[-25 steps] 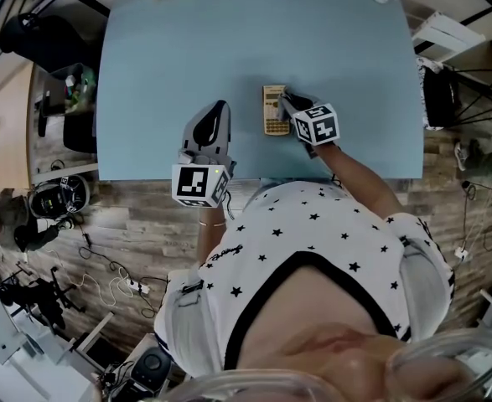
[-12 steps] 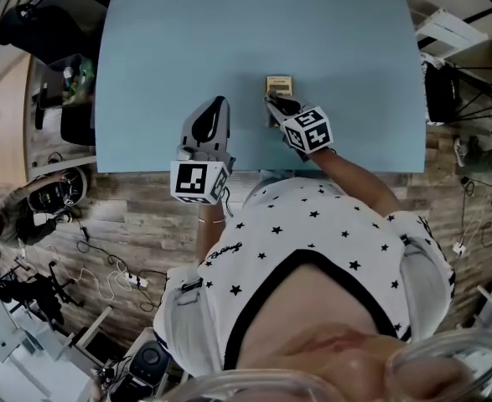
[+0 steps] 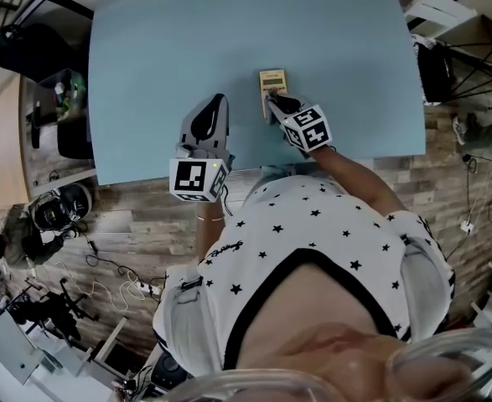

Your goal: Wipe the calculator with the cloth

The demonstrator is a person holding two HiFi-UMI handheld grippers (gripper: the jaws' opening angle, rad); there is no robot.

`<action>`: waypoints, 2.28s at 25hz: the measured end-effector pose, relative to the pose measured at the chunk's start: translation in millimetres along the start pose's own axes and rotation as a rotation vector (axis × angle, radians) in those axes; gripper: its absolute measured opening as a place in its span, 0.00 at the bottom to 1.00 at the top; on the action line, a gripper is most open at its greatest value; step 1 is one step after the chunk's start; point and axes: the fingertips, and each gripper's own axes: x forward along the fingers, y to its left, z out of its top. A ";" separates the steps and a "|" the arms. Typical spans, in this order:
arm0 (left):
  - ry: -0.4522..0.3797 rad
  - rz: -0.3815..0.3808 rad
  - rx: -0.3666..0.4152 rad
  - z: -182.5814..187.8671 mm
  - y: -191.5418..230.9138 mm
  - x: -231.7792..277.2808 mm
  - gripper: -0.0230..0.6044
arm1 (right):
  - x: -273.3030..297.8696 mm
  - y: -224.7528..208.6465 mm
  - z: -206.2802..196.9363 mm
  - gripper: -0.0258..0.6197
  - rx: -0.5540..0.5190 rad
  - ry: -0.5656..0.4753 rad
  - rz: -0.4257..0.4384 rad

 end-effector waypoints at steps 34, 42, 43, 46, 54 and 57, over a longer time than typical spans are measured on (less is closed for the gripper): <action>0.002 -0.123 0.055 17.6 -45.4 61.7 0.09 | -108.3 -87.6 74.4 0.11 0.261 -0.332 -0.106; 0.003 -0.133 0.078 25.6 -54.8 75.9 0.09 | -141.4 -82.1 109.8 0.11 0.245 -0.454 -0.045; 0.005 -0.135 0.079 25.9 -56.6 77.8 0.09 | -143.6 -82.1 111.6 0.11 0.246 -0.462 -0.040; 0.010 -0.138 0.082 26.5 -61.7 82.2 0.09 | -149.8 -81.9 115.6 0.11 0.239 -0.478 -0.033; 0.017 -0.145 0.082 25.4 -74.9 87.7 0.09 | -161.0 -80.2 120.8 0.11 0.208 -0.493 -0.009; 0.020 -0.137 0.080 25.0 -74.0 86.8 0.09 | -162.6 -79.3 124.3 0.11 0.208 -0.501 -0.001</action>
